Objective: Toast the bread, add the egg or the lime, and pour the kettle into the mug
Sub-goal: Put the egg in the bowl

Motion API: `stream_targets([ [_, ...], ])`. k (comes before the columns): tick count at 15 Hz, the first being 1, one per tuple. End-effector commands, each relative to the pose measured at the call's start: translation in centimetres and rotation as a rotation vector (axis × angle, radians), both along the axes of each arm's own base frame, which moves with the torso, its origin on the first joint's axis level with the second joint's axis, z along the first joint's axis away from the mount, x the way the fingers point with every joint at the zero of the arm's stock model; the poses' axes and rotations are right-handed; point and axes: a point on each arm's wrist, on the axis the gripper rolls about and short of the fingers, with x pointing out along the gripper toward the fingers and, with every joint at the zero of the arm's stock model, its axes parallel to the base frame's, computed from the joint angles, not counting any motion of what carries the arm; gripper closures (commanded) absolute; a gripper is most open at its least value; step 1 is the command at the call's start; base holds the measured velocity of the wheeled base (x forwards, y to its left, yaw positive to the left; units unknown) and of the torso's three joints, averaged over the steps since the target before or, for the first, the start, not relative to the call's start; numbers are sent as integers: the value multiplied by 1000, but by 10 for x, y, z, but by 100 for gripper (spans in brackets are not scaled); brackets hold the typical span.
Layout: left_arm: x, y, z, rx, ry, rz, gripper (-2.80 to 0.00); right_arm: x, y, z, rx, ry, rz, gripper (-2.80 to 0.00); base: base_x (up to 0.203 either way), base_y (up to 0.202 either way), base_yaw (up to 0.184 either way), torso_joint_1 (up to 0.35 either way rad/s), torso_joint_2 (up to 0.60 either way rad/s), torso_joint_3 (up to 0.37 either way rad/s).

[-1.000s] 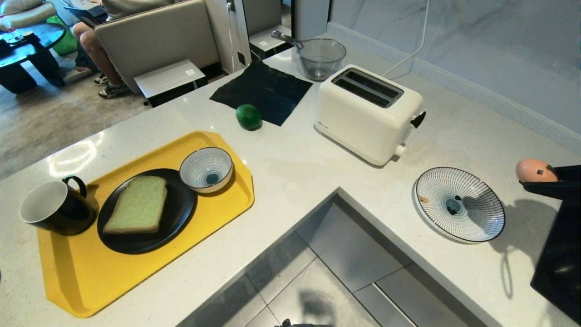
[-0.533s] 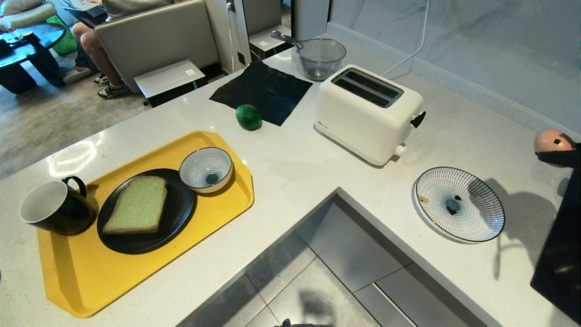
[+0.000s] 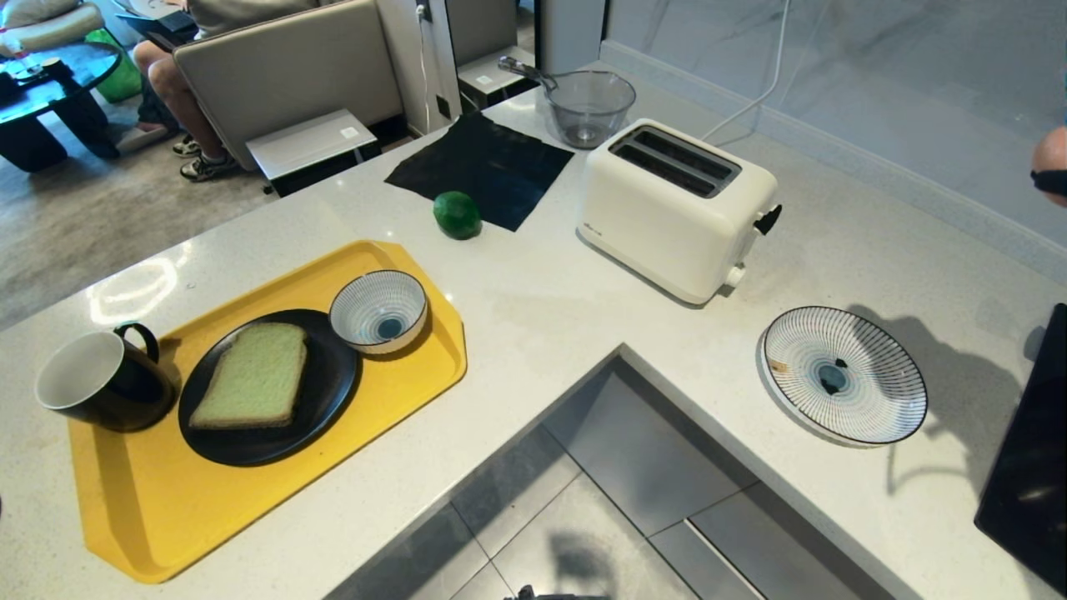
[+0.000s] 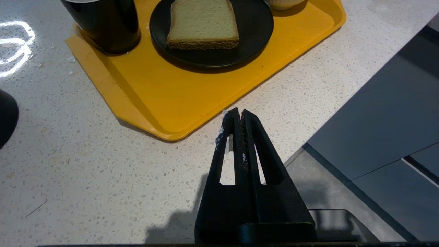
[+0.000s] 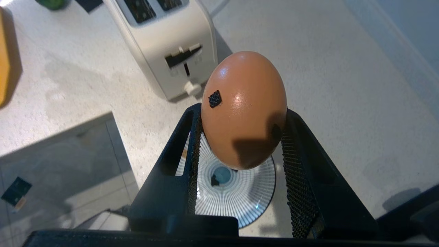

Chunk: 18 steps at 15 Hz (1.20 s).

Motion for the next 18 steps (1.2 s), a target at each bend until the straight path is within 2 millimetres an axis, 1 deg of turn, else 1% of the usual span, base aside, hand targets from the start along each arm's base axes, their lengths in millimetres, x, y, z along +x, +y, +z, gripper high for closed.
stream_targets([
  [1,1,0,-5,0,16,0,0,-13,6,9,-2,-51,16,0,0,0,0,0,0,0],
  [4,1,0,-5,0,16,0,0,-16,11,12,-7,-65,-15,0,0,0,0,0,0,0],
  [7,1,0,-5,0,16,1,0,-15,26,15,-16,-73,-35,0,0,0,0,0,0,0],
  [9,1,0,-5,0,16,0,0,-19,33,15,-18,-79,-41,0,0,0,0,0,0,0],
  [11,1,0,-5,0,16,1,0,-26,36,14,-17,-76,-24,0,0,0,0,0,0,0],
  [16,1,0,-5,0,16,1,0,-32,35,10,-34,9,-53,0,0,0,0,0,0,0],
  [18,1,0,-5,0,16,1,0,-30,35,12,-48,2,-71,0,0,0,0,0,0,0],
])
